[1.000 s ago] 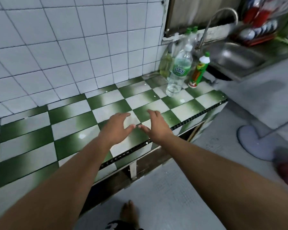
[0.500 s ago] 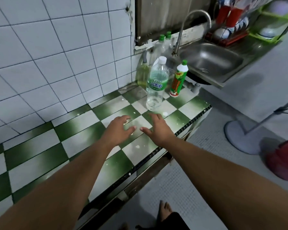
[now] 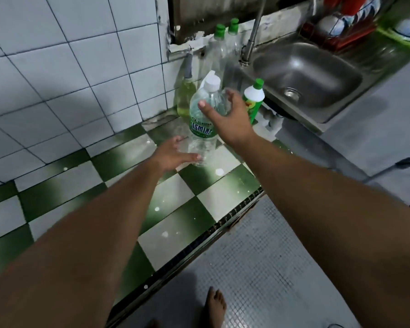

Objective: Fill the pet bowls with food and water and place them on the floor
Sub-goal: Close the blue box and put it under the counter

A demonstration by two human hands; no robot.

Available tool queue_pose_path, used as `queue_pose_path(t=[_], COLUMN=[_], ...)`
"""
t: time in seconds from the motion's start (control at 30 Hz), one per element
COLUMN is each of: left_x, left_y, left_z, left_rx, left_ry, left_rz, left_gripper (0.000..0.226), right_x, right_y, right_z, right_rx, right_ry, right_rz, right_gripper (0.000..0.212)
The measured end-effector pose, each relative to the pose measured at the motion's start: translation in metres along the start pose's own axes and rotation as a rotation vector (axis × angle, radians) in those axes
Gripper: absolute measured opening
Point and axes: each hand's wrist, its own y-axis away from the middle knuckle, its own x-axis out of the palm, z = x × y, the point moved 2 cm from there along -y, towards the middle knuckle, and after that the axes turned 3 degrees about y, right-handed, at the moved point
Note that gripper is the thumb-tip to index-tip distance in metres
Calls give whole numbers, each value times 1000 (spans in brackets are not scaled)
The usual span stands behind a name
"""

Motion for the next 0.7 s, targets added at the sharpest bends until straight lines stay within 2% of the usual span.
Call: queue_pose_path(t=[0.1, 0.23, 0.43, 0.7], left_x=[5, 14, 20, 24], left_y=[-26, -38, -14, 81], left_z=[-11, -14, 2, 31], left_rx=[59, 144, 193, 255], left_ry=[86, 149, 302, 359], left_rz=[10, 53, 48, -94], left_gripper=[108, 79, 78, 55], right_x=[6, 9, 8, 19], right_y=[-15, -21, -3, 80], right_z=[0, -5, 2, 24], right_rx=[-7, -43, -116, -162], right_ry=[-78, -105, -62, -14], right_rz=[104, 70, 92, 124], right_gripper=[106, 87, 64, 76])
